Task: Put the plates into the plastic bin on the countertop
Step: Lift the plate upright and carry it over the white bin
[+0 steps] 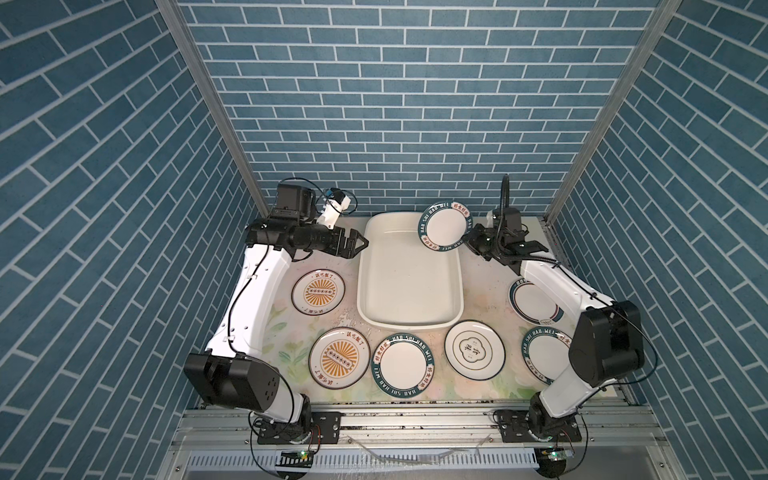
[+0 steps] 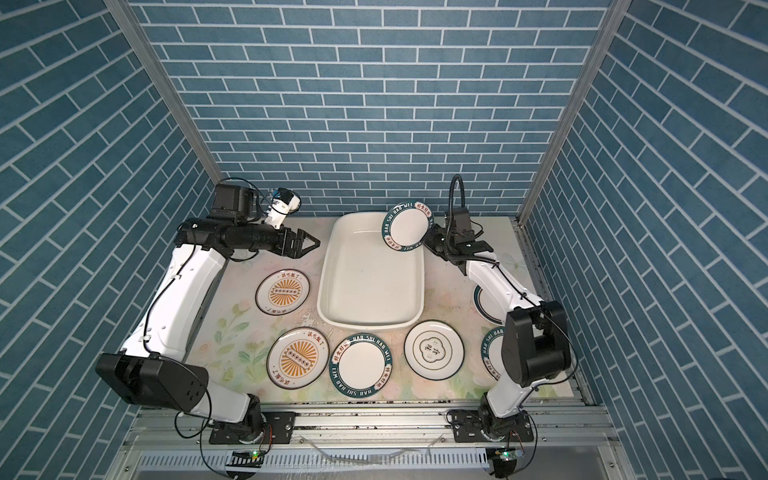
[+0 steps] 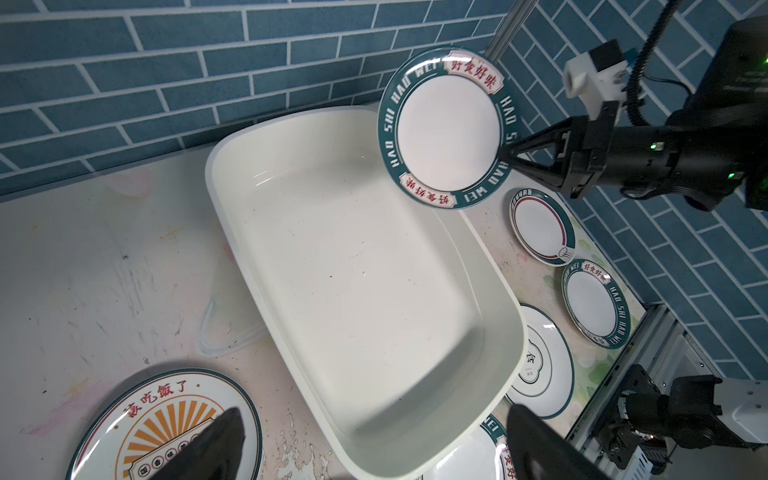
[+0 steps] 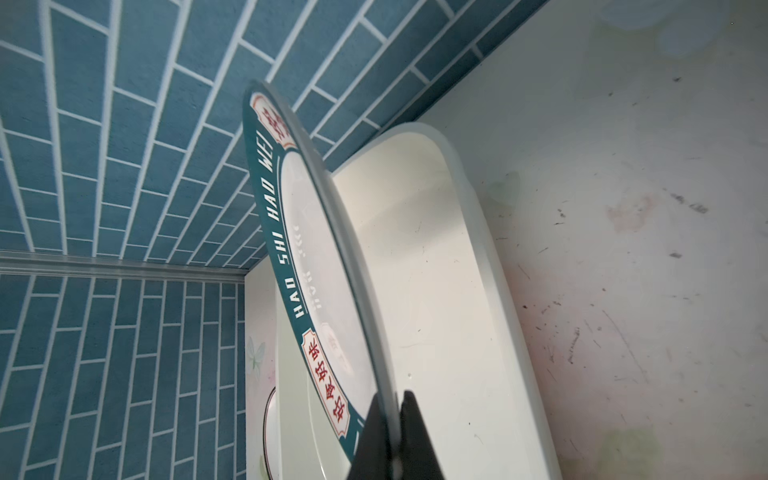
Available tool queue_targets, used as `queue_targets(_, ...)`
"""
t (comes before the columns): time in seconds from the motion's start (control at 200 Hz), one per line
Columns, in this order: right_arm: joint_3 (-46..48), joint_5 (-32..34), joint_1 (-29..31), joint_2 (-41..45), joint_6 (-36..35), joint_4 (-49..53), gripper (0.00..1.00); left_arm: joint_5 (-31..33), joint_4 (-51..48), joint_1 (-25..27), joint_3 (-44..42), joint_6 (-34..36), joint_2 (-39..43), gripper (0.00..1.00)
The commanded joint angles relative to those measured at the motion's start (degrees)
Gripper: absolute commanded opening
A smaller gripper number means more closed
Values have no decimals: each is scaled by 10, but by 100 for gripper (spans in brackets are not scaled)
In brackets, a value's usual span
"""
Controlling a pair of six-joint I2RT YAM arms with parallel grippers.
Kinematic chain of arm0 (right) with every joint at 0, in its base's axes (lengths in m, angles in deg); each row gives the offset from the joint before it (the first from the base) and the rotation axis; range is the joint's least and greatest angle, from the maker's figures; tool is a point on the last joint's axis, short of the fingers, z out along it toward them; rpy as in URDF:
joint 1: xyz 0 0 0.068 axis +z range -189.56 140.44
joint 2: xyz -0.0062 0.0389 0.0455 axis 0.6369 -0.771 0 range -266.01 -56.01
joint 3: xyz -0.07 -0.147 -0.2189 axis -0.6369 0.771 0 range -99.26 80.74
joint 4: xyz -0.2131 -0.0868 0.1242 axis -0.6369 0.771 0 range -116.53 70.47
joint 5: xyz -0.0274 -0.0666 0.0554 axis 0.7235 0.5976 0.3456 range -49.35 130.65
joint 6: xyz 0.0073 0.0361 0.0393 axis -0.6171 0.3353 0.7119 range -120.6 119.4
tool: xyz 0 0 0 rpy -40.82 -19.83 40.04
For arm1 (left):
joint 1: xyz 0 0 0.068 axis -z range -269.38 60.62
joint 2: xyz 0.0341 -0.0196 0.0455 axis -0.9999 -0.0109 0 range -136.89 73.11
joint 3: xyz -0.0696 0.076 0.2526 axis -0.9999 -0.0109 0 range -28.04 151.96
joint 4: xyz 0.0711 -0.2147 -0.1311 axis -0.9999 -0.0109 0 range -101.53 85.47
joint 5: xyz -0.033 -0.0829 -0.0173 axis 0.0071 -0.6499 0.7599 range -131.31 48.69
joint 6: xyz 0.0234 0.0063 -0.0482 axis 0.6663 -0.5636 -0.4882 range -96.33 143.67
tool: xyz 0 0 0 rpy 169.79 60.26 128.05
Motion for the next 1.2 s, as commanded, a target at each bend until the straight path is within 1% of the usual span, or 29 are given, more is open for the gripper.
queue_targets(0.0,-41,10,22,-43,27,-55,0,-1,-9,-1,15,1,12,99)
queue_targets(0.18,-68,-1,52,-110,60,-93,0,-8,-12,-3,16,2,17,100)
queue_targets(0.39,-111,-6,79,-173,69,-98,0,-14,-14,-5,12,5,27,100)
queue_targets(0.56,-136,-16,94,-217,92,-111,0,-24,-12,-7,2,6,35,100)
queue_targets(0.795,-151,-19,97,-257,105,-117,0,-32,-4,-9,-13,3,43,99)
queue_targets(1.195,-175,-29,97,-311,126,-126,0,-39,-4,-12,-12,1,47,100)
